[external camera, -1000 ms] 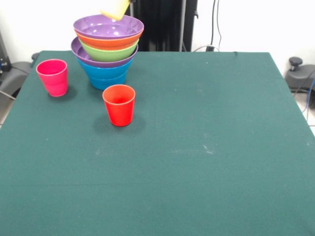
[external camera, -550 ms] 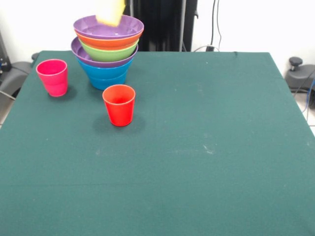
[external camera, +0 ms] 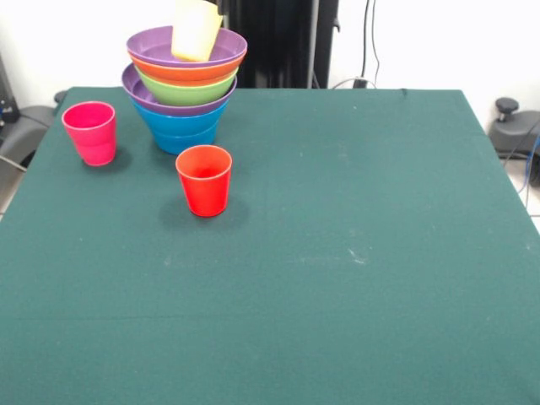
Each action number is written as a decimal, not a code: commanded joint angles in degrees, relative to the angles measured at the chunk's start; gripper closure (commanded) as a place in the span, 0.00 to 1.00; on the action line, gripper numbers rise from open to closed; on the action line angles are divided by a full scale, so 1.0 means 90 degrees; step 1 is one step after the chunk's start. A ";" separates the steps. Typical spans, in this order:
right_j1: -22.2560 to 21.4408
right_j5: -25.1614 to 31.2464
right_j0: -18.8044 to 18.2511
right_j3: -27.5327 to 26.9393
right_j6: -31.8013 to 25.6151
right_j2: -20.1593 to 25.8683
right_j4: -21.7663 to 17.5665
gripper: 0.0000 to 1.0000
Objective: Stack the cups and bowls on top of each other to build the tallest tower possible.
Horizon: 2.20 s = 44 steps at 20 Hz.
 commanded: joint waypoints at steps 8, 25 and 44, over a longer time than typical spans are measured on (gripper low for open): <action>0.0419 -0.0388 0.0118 0.0235 0.0043 0.0548 -0.0422 0.00; 0.0081 0.0910 -0.0912 -0.0326 -0.0956 0.1558 -0.0009 0.00; 0.0602 0.0696 -0.0744 -0.0526 -0.0006 0.1871 -0.0273 0.00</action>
